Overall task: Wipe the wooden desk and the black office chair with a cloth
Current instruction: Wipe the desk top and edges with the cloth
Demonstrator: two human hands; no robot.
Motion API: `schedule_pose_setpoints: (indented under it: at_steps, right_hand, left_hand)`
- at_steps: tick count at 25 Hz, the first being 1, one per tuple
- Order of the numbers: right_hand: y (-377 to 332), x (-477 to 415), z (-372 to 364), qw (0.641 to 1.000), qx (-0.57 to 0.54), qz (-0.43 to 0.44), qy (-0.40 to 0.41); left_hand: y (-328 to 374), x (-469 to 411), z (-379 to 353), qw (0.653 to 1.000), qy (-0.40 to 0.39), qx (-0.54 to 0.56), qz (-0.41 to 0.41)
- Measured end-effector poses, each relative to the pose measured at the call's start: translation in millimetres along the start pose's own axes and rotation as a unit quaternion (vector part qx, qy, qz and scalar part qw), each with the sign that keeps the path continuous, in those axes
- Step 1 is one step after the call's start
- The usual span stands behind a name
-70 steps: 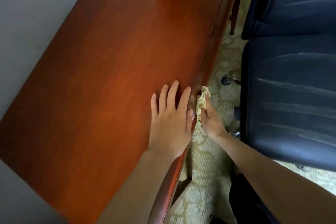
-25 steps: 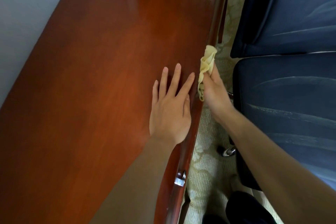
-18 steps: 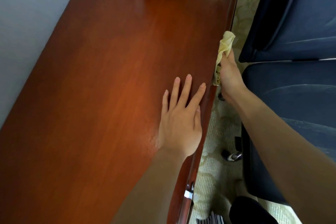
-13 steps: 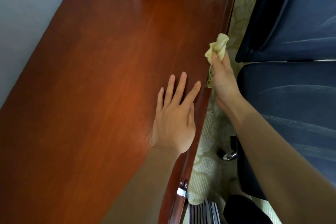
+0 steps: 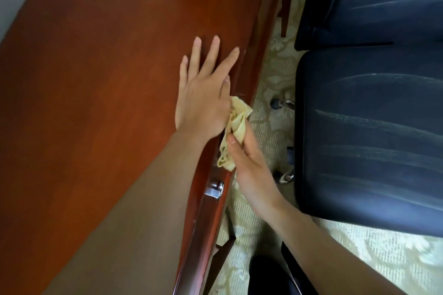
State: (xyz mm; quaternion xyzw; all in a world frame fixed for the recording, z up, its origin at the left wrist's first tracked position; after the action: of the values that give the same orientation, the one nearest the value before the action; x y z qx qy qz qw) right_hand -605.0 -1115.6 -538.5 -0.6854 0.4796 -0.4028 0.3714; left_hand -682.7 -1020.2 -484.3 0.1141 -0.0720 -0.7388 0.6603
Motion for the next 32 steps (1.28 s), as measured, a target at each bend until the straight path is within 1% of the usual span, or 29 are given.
schedule_pose_setpoints:
  at_steps: [3, 8, 12, 15, 21, 26, 29, 32]
  right_hand:
    - [17, 22, 0, 0.999, 0.010, -0.025, -0.020]
    - [31, 24, -2, 0.999, 0.041, -0.023, -0.004]
    - [24, -15, 3, 0.998, 0.015, -0.040, 0.050]
    - [12, -47, 13, 0.996, 0.022, -0.049, 0.069]
    - [-28, -127, 39, 0.995, 0.008, -0.017, 0.096]
    - [-31, -152, 54, 0.993, 0.051, 0.026, 0.102]
    - [-20, -146, 56, 0.989, 0.091, 0.031, 0.113]
    - [-7, -127, 57, 0.980, 0.154, 0.013, 0.126]
  left_hand:
    - [1, 1, -2, 1.000, 0.008, 0.002, 0.003]
    - [1, 4, -3, 1.000, 0.003, -0.015, 0.002]
    - [2, 4, -3, 1.000, -0.002, -0.027, -0.009]
    - [0, 1, -3, 1.000, -0.009, -0.009, -0.004]
    - [-2, -2, -4, 1.000, -0.025, 0.017, 0.008]
    - [-1, -3, -4, 0.999, -0.031, 0.019, 0.011]
    - [-2, -3, -5, 0.999, -0.030, 0.016, 0.008]
    - [-3, -2, -6, 0.999, -0.030, 0.014, 0.009]
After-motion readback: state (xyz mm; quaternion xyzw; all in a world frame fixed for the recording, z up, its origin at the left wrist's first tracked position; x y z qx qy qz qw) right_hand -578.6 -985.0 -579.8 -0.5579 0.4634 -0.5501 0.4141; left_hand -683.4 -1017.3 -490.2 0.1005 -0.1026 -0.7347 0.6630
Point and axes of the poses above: each hand's wrist, its own x-axis away from the middle knuckle, its own z-axis out of the back of the hand, y = z × x, the point moved 4 cm from there along -x, towards the middle knuckle, and after that the axes turned 3 degrees about z, right-handed, at the moved point
